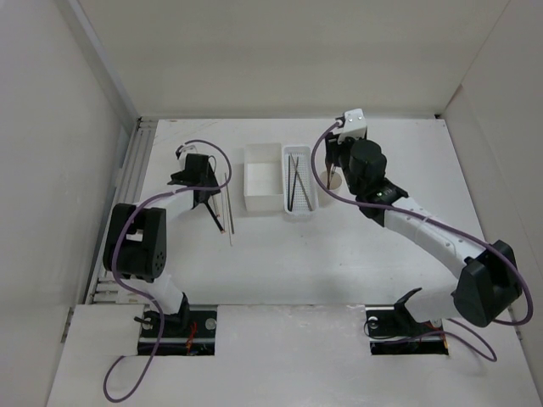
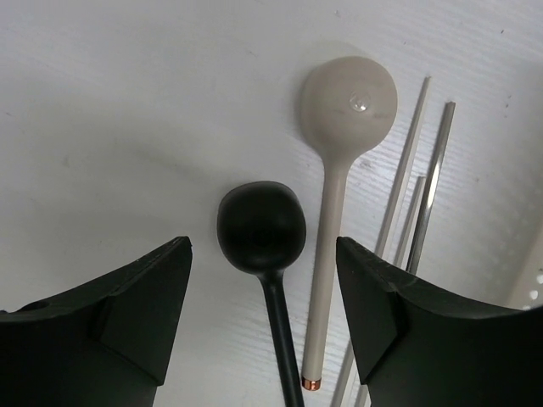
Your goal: Sort the eating utensils into containers
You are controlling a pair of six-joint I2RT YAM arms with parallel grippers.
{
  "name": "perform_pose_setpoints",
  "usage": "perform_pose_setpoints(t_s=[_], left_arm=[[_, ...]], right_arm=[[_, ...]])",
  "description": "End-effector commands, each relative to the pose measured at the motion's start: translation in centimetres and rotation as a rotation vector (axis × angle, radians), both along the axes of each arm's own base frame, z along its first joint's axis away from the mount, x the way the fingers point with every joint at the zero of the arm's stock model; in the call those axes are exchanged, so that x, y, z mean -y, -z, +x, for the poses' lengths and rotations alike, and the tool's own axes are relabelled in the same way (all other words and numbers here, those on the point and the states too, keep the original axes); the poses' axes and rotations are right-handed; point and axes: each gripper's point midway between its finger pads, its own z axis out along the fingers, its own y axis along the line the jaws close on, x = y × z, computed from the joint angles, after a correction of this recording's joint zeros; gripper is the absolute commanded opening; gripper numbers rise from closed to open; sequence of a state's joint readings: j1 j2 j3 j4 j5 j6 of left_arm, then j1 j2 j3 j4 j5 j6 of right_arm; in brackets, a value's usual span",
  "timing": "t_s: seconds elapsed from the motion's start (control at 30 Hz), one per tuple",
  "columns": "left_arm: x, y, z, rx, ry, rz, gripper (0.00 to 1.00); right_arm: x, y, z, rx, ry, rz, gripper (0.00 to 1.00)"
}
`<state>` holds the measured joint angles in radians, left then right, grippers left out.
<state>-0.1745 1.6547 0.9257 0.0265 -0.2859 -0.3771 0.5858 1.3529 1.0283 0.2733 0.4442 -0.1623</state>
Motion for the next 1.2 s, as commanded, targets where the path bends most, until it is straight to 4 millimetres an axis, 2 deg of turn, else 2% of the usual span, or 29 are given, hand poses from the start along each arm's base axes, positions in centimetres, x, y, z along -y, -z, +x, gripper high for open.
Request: perform_pose_setpoints(t_s=[0.0,0.2,0.47,0.53,0.73,0.93,1.0,1.17], left_arm=[[0.7,-0.2,0.2,-0.016,0.023,-0.01,0.66],[-0.4,0.1,-0.1,-0.028,-0.039,0.024,0.64],[-0.4,0.5,0.1,-0.037,-0.039,0.026,0.6],[-0.3,0.6,0.0,-0.041,-0.025,0.026,0.58],[-0.4,1.4,-0.3,-0.069,-0.025,0.032,0.63],[-0.1,1.6,0.0,-0.078,-0.019,0.026,0.63],[-0.1,1.6,0.0,-0.078,-0.019,0.026,0.55],[-0.4,1.7,-0.2,-0.089,-0.022,0.021,0.44]], right_arm=[[0.2,-2.5,0.7,0.056,0.003,0.022,0.58],[0.6,-2.5,0.9,0.058,0.012,0.012,0.58],[0.9,-1.7,1.1,0.034,0.021,-0.003,0.58],[0.9,-2.1,1.2,0.042,0.021,0.002,0.58],[1.1,-1.5,1.4,0.028,0.021,-0.016,0.58],[1.3,-1.2,2.0,0.02,0.03,-0.021,0.58],[1.3,-1.0,1.9,0.012,0.03,-0.026,0.58],[1.3,-1.4,2.0,0.02,0.03,-0.021,0.58]])
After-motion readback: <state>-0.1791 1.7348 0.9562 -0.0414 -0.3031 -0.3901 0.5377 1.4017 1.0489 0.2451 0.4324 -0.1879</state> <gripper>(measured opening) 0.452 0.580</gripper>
